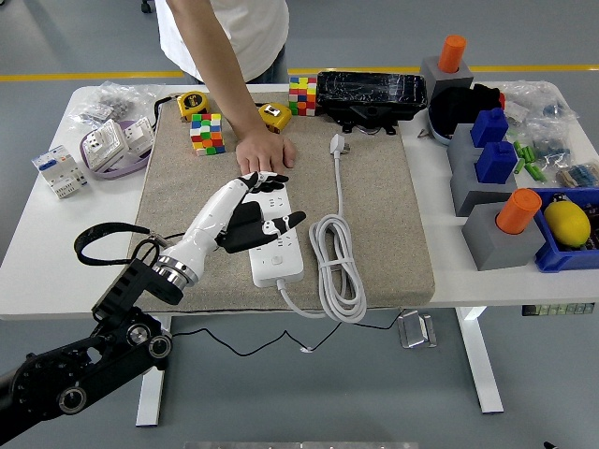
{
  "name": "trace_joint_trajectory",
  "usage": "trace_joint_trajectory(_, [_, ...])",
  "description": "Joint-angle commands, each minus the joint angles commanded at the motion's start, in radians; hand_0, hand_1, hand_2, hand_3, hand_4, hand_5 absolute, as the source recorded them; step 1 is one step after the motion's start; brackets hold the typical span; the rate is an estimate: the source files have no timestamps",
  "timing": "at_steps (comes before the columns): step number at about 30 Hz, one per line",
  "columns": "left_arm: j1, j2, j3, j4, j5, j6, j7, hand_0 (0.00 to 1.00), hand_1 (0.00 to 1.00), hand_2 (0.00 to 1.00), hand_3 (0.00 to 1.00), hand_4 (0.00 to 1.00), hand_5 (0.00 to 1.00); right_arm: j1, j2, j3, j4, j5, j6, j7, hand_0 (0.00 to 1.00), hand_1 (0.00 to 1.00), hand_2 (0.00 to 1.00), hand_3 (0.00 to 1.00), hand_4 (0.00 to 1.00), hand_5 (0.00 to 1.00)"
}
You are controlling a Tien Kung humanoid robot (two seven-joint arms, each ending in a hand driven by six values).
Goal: Put the plug near the board,insert it into the board,press the button,pull the plug out
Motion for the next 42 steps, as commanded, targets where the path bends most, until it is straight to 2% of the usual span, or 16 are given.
trace_joint_trajectory(2, [0.011,0.017,-0.016,-0.046,0.004,-0.039,0.043,0.424,0.539,0.607,0.744,0.946,0.708,0.000,-0.002,-0.001,0.000,0.000,0.000,0.000,0.611,0.641,0.648,0.553,0.954,0.495])
trace_joint_trajectory(4, [0.024,0.035,-0.033,-0.100,0.026,-0.102,0.112,0.424,0.539,0.607,0.744,0.946,0.708,0.000,-0.004,-0.003,-0.001,0.000,0.000,0.000,0.611,0.641,0.648,0.553,0.954,0.495])
trace_joint_trajectory(5, [0.028,0.041,-0.040,-0.120,0.043,-0.136,0.147,0.174,0.208,0.294,0.696,0.744,0.242,0.001,-0.006,-0.004,-0.001,-0.001,0.000,-0.001,0.611,0.642,0.647,0.553,0.954,0.495])
trace_joint_trajectory(10, [0.033,0.049,-0.048,-0.160,0.081,-0.276,0.279,0.174,0.208,0.294,0.696,0.744,0.242,0.002,-0.010,-0.009,-0.001,-0.001,0.001,-0.001,0.611,0.642,0.647,0.553,0.954,0.495])
trace_joint_trajectory(11, [0.032,0.048,-0.047,-0.163,0.088,-0.300,0.303,0.087,0.087,0.162,0.856,0.735,0.002,0.003,-0.011,-0.010,-0.001,-0.001,0.001,-0.001,0.612,0.642,0.647,0.553,0.954,0.495])
trace_joint_trajectory(16, [0.025,0.045,-0.032,-0.168,0.096,-0.391,0.398,0.087,0.087,0.162,0.856,0.735,0.002,0.005,-0.013,-0.014,0.002,-0.001,0.001,0.000,0.612,0.642,0.647,0.553,0.954,0.495])
trace_joint_trajectory(20, [0.019,0.042,-0.018,-0.161,0.098,-0.424,0.450,0.068,0.074,0.139,0.875,0.723,0.002,0.005,-0.013,-0.017,0.002,0.001,0.001,-0.001,0.612,0.642,0.647,0.553,0.955,0.494])
trace_joint_trajectory(28, [0.010,0.038,-0.003,-0.130,0.101,-0.439,0.469,0.065,0.074,0.139,0.889,0.719,0.002,0.002,-0.017,-0.020,0.001,0.002,0.001,-0.001,0.612,0.643,0.647,0.553,0.955,0.494])
trace_joint_trajectory(42, [0.002,0.016,0.019,-0.048,0.111,-0.427,0.457,0.064,0.077,0.141,0.880,0.738,0.002,0.000,-0.013,-0.010,0.004,0.000,0.001,-0.001,0.612,0.644,0.647,0.553,0.954,0.494])
